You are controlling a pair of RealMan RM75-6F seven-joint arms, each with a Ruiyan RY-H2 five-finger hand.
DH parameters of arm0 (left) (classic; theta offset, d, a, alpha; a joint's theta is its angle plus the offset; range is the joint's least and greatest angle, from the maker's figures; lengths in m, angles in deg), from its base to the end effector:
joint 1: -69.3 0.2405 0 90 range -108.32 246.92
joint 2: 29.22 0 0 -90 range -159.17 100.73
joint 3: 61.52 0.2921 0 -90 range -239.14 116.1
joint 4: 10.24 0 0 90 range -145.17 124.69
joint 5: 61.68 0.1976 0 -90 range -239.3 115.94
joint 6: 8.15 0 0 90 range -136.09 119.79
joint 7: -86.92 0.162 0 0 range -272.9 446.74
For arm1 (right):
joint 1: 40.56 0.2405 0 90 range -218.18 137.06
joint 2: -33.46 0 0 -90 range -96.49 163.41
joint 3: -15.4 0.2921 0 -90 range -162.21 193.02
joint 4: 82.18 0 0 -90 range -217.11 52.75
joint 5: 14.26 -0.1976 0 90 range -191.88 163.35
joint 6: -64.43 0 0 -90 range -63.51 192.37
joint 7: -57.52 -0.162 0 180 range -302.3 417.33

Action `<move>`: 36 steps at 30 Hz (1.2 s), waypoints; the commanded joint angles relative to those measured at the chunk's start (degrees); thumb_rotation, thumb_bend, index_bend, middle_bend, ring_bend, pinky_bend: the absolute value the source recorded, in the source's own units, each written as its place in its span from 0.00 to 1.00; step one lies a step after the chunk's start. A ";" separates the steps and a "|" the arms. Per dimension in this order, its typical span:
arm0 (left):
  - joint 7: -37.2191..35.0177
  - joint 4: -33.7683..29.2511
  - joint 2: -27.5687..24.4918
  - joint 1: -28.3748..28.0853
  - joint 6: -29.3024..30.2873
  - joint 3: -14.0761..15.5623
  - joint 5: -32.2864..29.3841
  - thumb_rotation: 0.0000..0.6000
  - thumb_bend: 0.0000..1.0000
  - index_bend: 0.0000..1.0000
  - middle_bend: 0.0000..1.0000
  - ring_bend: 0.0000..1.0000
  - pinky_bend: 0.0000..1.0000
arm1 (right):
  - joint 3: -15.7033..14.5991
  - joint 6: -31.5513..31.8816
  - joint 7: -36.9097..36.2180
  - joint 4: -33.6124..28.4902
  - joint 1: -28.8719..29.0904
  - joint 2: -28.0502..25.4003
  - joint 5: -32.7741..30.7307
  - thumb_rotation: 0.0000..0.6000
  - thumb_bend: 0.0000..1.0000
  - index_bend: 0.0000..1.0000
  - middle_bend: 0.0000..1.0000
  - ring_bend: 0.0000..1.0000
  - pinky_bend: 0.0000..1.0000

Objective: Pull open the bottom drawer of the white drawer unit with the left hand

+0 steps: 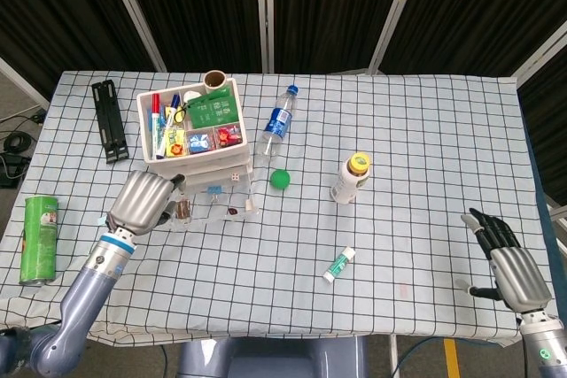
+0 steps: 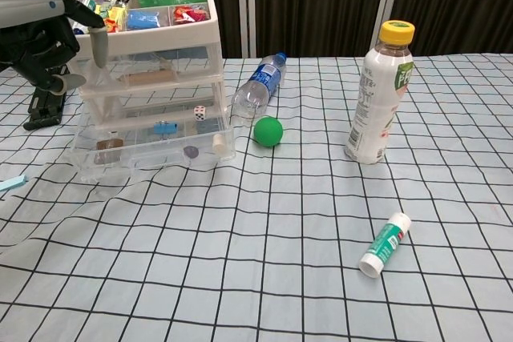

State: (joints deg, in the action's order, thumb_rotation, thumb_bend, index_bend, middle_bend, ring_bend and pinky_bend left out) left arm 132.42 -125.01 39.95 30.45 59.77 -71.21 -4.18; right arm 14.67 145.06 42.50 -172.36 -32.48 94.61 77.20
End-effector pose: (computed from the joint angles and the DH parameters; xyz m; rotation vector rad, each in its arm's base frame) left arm -0.1479 0.3374 0.1044 -1.8140 -0.6588 -0.7847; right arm -0.3351 -0.2061 0.1812 1.5033 -1.0816 1.0111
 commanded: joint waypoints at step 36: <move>13.81 17.83 15.23 -12.29 -0.02 4.74 -3.53 1.00 0.34 0.50 0.95 0.92 0.81 | 0.77 0.24 -3.34 0.36 0.03 -1.01 -0.40 1.00 0.02 0.00 0.00 0.00 0.00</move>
State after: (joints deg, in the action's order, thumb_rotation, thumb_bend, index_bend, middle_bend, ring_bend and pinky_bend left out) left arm 146.54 -107.49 54.92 18.18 59.88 -66.73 -8.04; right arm 15.44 145.31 39.16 -172.00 -32.44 93.60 76.80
